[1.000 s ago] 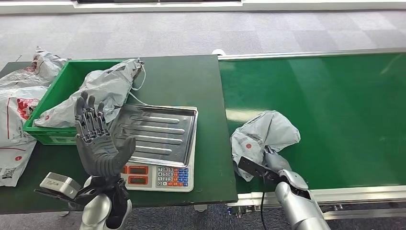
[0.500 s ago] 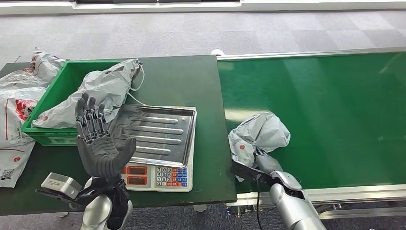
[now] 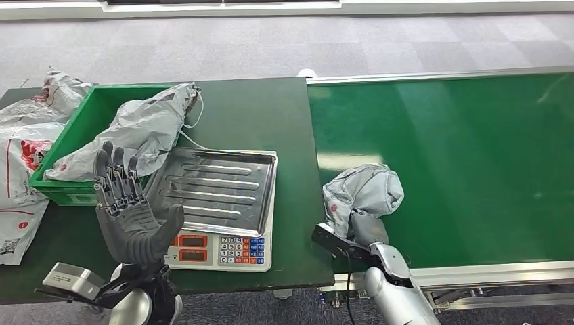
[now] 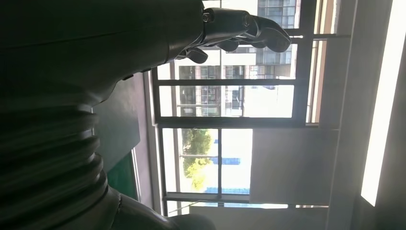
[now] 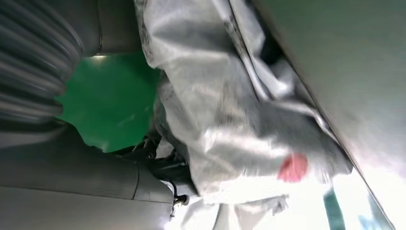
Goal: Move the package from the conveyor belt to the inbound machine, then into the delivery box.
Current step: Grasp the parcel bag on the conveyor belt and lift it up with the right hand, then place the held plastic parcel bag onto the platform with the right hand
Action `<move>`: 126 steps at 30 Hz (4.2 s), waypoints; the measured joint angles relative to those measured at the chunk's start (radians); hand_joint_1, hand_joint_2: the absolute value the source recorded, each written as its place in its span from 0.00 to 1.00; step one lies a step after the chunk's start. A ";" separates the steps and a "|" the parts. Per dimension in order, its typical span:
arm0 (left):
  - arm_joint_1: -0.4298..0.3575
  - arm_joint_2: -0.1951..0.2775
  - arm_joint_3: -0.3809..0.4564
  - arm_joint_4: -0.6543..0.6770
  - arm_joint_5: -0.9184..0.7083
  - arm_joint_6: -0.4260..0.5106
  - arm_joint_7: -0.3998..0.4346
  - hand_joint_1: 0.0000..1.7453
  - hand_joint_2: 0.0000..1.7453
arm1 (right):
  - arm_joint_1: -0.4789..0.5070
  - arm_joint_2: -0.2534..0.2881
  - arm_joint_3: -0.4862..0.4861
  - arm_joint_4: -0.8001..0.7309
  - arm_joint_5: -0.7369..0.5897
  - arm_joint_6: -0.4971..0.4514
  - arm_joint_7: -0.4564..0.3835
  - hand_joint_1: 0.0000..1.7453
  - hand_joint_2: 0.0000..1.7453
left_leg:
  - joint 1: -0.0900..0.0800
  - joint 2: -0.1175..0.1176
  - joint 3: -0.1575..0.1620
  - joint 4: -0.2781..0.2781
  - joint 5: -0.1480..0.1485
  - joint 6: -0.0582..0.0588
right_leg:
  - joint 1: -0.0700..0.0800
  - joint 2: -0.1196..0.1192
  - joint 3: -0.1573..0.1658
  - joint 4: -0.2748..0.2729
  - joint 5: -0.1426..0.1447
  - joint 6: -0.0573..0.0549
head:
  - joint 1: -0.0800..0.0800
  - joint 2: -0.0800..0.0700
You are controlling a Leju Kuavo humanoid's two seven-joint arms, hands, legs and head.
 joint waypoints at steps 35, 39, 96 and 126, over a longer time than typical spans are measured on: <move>-0.015 -0.011 -0.060 0.023 0.029 0.021 0.000 0.00 1.00 | 0.155 0.204 -0.271 -0.935 -0.211 -0.519 -0.382 1.00 1.00 | -0.002 -0.004 -0.008 0.000 0.000 0.000 | -0.002 -0.004 0.002 0.000 0.000 0.000 | 0.000 0.000; -0.048 -0.012 -0.072 0.046 0.037 0.028 0.000 0.00 1.00 | 0.065 0.208 -0.215 -0.843 -0.244 -0.515 -0.350 1.00 1.00 | -0.002 -0.006 0.000 0.000 0.003 -0.001 | -0.002 -0.005 0.002 0.000 0.001 0.000 | 0.000 0.000; -0.097 -0.077 0.100 -0.061 0.112 0.093 0.000 0.00 1.00 | -0.437 0.194 0.384 0.039 -0.572 0.344 -0.432 0.00 0.00 | -0.002 -0.010 -0.006 0.000 0.009 -0.002 | -0.002 -0.007 -0.005 0.001 0.006 -0.002 | 0.000 0.000; -0.063 -0.077 0.123 -0.084 0.093 0.107 0.000 0.00 1.00 | -0.350 0.190 0.283 -0.157 -0.594 -0.028 -0.423 0.00 0.00 | -0.002 -0.010 -0.007 0.000 0.009 -0.002 | -0.002 -0.008 -0.006 0.000 0.006 -0.002 | 0.000 0.000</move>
